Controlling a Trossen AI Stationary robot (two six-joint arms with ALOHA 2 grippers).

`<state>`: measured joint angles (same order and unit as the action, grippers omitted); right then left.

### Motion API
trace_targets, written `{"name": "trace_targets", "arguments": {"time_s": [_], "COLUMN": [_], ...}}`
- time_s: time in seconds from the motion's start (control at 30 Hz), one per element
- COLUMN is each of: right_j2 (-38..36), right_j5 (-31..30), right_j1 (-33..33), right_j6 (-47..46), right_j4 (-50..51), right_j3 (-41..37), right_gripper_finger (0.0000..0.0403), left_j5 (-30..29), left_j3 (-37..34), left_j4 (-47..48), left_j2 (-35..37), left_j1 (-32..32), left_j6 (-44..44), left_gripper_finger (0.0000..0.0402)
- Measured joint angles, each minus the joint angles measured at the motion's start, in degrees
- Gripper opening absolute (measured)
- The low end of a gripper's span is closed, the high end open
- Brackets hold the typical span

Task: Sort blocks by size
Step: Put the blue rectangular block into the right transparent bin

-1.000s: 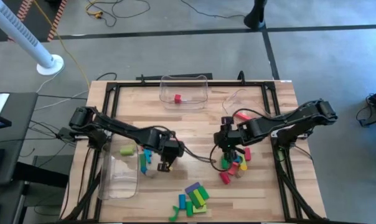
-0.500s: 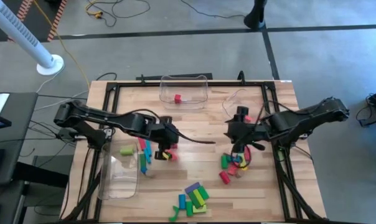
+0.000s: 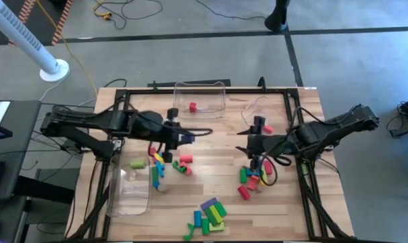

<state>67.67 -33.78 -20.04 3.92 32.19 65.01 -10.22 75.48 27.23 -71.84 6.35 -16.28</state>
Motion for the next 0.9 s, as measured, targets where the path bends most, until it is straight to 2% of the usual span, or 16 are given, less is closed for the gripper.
{"name": "trace_targets", "arguments": {"time_s": [0.2, 0.4, 0.7, 0.9], "right_j2": [3.7, 7.2, 9.4, 9.4], "right_j5": [0.2, 0.9, 2.0, 2.9], "right_j1": [0.2, 1.9, 4.5, 5.2], "right_j6": [8.6, 12.7, 14.6, 16.7], "right_j4": [-12.3, -22.1, -29.3, -32.8], "right_j3": [0.0, 0.0, 0.0, 0.0], "right_gripper_finger": [0.0255, 0.0255, 0.0255, 0.0255], "left_j5": [8.0, 17.5, 30.3, 35.6], "left_j3": [0.0, 0.0, 0.0, -2.7], "left_j4": [-11.0, -17.4, -26.5, -35.7], "left_j2": [-0.8, -4.1, -7.2, -7.0], "left_j1": [-1.2, -4.2, -9.1, -11.4], "left_j6": [-6.1, -8.6, -9.2, -8.7], "left_gripper_finger": [0.0099, 0.0099, 0.0099, 0.0099]}}
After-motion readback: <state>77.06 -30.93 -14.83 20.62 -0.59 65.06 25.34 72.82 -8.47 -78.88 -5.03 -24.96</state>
